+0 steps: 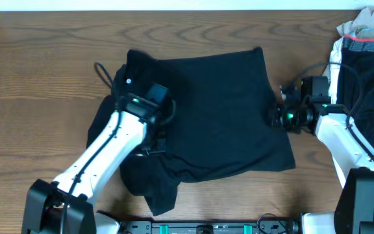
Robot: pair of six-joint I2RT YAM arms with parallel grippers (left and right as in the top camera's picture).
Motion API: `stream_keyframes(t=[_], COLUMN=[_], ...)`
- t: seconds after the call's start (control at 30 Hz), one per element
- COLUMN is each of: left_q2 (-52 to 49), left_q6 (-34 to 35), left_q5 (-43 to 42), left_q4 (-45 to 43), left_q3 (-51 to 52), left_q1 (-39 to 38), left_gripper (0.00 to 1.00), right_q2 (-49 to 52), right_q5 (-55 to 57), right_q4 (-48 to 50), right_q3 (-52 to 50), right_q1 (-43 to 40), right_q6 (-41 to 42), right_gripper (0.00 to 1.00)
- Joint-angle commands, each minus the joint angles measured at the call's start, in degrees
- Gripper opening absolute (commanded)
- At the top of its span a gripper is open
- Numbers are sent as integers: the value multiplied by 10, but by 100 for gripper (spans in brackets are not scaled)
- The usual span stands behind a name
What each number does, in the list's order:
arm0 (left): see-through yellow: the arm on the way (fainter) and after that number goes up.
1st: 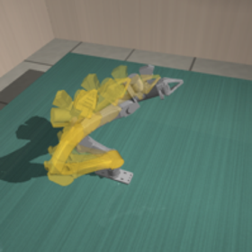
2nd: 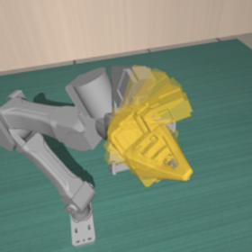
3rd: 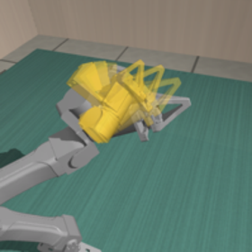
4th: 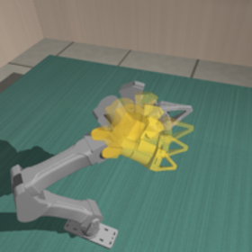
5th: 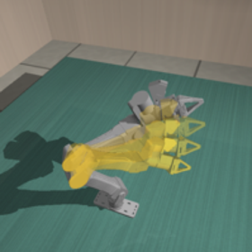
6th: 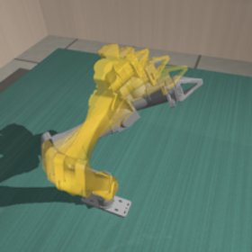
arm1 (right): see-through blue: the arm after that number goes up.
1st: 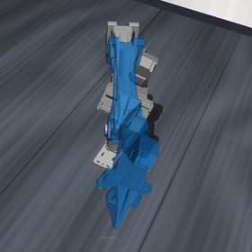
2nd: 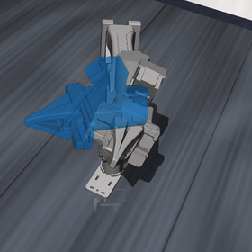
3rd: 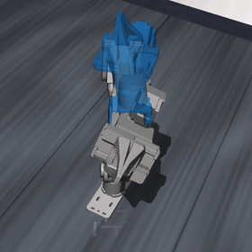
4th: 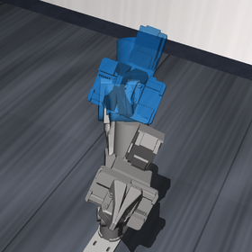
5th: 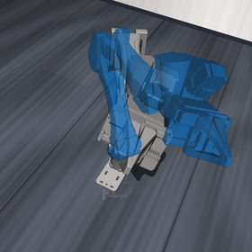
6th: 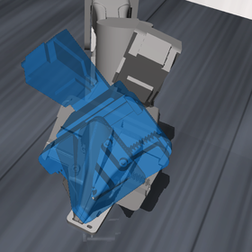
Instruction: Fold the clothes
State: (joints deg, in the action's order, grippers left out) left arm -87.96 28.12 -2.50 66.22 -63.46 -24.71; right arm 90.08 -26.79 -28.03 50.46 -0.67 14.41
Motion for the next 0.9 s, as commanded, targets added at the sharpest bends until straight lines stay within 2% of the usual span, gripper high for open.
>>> stream_keyframes(t=[0.0, 0.17, 0.3, 0.43, 0.57, 0.6, 0.7, 0.87], left_q2=[5, 10, 32, 82, 158, 173, 226, 275], left_q6=[-29, -71, -99, -126, -132, -134, -146, -146], left_q5=[10, -18, -27, -27, -26, -26, -26, -26], left_q4=[-5, -5, -9, -38, -94, -106, -143, -149], left_q3=[-4, -4, -6, -15, -25, -25, -25, -25], left_q1=[28, 56, 57, 57, 57, 58, 58, 58], left_gripper=[19, 11, 10, 10, 17, 24, 32, 34], right_q2=[3, 56, 130, 219, 303, 323, 387, 470], right_q5=[-35, 87, 89, 68, 71, 75, 93, 178], right_q4=[53, 117, 132, 97, 8, -15, -80, -140], right_q3=[2, 31, 83, 193, 332, 362, 452, 546], right_q1=[33, 70, 70, 70, 70, 70, 70, 58], right_q6=[17, 24, 30, 27, 13, 12, 5, 5], right_gripper=[1, 1, 1, 1, 1, 1, 1, 1])
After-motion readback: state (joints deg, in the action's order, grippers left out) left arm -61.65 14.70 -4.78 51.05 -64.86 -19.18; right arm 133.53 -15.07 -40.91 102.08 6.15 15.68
